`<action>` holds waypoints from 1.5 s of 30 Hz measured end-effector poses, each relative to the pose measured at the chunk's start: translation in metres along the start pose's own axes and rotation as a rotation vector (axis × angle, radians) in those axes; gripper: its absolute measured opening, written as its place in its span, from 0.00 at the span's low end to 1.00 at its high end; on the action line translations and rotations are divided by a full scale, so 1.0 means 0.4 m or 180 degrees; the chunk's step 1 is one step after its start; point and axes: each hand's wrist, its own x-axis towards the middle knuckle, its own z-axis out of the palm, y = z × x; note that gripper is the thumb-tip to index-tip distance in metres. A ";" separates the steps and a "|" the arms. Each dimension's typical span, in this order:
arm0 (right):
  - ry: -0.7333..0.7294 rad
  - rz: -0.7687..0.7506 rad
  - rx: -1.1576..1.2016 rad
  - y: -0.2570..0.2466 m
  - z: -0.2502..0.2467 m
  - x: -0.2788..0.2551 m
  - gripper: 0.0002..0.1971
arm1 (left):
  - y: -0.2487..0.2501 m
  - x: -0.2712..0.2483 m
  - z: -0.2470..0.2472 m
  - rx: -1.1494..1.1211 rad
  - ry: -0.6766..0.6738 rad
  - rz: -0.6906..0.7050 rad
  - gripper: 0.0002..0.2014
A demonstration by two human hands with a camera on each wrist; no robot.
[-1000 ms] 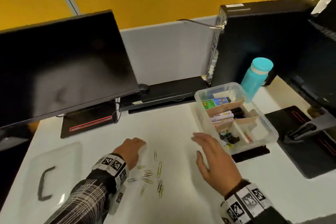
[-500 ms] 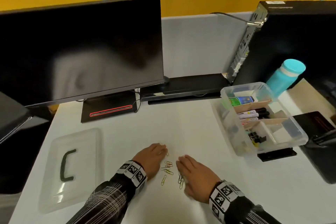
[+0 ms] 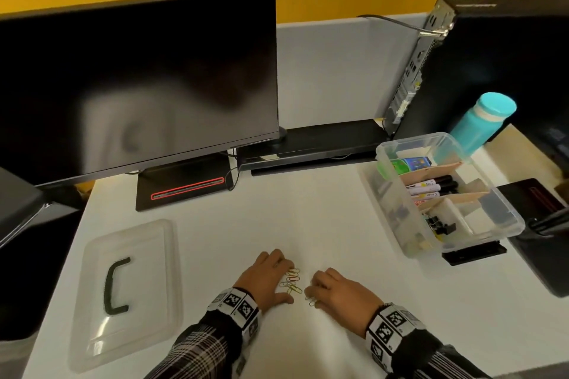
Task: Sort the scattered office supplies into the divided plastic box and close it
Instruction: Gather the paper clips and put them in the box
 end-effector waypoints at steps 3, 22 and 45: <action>0.0002 0.0108 0.0097 -0.003 0.009 0.008 0.17 | 0.006 0.013 -0.006 -0.0113 0.0060 0.0049 0.25; 0.0350 0.1254 0.1071 -0.018 0.013 0.053 0.09 | 0.073 0.033 -0.012 0.0746 0.0074 -0.0189 0.14; 0.0390 0.2643 0.4606 0.015 -0.095 -0.014 0.19 | -0.003 -0.053 -0.076 -0.7027 0.1211 -0.1474 0.07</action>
